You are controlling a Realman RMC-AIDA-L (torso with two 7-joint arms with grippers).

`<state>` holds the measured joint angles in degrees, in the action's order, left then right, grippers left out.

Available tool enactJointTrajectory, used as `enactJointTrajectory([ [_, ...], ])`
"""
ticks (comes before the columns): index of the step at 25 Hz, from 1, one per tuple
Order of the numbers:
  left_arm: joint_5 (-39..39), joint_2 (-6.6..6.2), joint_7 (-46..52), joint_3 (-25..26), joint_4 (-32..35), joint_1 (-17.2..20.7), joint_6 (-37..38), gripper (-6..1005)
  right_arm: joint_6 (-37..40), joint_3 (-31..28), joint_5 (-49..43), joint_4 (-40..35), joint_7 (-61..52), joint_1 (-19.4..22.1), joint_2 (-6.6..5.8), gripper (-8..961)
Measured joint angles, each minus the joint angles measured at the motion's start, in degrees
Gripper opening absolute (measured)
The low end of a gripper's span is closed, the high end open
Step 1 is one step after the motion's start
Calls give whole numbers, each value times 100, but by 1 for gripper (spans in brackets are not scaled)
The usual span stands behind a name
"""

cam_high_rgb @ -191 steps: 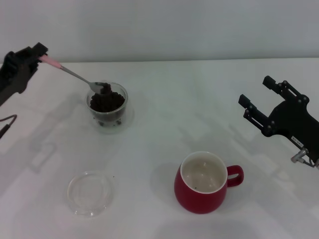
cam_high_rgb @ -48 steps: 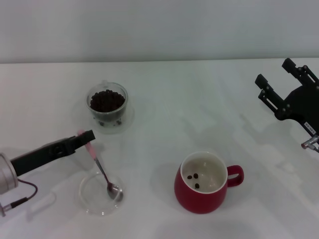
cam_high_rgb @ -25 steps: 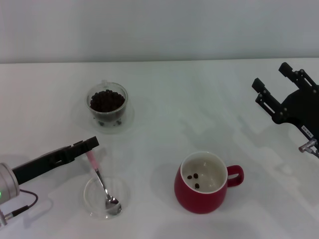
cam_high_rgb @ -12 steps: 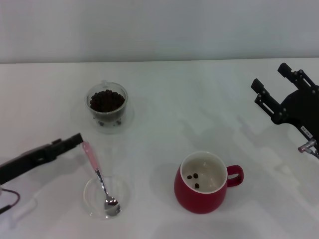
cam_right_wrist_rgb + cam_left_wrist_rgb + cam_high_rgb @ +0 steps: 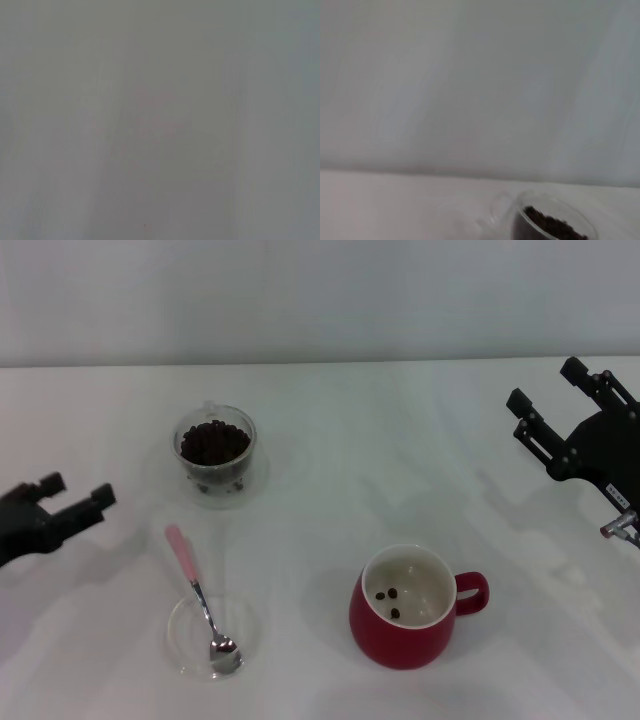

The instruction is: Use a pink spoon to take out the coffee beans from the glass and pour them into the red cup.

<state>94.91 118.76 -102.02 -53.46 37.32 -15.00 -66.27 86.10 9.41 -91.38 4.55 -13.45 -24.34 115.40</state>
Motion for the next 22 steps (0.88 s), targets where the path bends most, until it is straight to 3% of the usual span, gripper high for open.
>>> enactJointTrajectory([
  [7,1124,33,-2054,626,-620,73,61,888,-17,-76,98,-139,-19,4,-21,743],
  [15,3193,28,-4138,677,-1577,187,15,887,-57,-895,177,-266,-41,111,-32,743],
  [22,4022,8,-4872,679,-1884,-38,212,887,-157,-1297,177,-230,-17,69,-18,743],
])
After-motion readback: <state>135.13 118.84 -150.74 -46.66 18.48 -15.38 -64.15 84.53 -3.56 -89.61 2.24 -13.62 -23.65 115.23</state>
